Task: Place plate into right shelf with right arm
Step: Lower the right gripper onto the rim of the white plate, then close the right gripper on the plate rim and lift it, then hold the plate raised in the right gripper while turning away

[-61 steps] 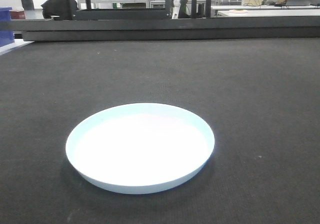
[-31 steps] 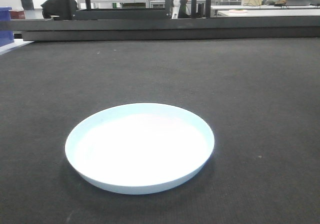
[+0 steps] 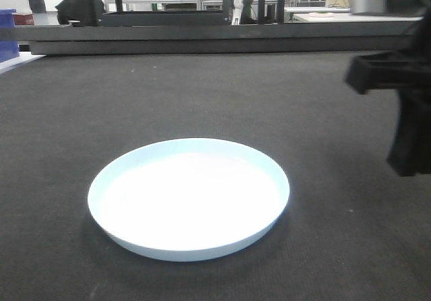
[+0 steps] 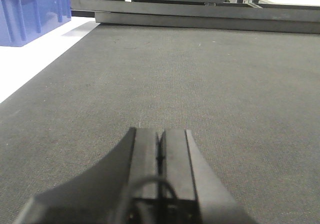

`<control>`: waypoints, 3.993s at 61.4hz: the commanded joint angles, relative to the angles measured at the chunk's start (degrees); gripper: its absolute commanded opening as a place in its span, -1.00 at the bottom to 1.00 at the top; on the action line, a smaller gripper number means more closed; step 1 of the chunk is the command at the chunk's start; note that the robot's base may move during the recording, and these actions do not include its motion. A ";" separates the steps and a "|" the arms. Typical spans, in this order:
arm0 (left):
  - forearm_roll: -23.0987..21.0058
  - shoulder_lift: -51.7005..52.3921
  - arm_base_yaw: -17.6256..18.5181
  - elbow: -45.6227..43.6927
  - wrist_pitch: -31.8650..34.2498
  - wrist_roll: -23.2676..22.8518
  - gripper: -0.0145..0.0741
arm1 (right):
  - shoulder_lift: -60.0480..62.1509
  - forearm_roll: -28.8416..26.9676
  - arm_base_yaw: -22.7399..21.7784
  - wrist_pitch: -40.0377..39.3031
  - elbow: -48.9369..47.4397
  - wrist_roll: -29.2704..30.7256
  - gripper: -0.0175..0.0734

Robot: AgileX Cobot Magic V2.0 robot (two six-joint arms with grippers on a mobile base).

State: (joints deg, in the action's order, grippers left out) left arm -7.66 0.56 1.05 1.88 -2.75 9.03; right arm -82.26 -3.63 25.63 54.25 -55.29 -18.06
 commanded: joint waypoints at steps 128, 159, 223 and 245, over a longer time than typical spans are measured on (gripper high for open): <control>-0.47 0.59 0.11 0.59 5.16 -0.40 -0.96 | -10.07 6.14 10.45 1.13 -17.30 -18.41 -0.50; -0.47 0.59 0.11 0.59 5.16 -0.40 -0.96 | 16.94 0.78 -1.20 -17.83 2.12 7.90 -0.50; -0.47 0.59 0.11 0.59 5.16 -0.40 -0.96 | 67.50 -1.93 -22.47 -50.00 30.38 15.27 -0.50; -0.47 0.59 0.11 0.59 5.16 -0.40 -0.96 | 67.55 -1.93 -22.47 -49.85 30.38 15.22 -0.50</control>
State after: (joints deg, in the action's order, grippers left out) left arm -7.66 0.56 1.05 1.88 -2.75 9.03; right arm -14.34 -5.58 3.46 9.45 -23.19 -3.24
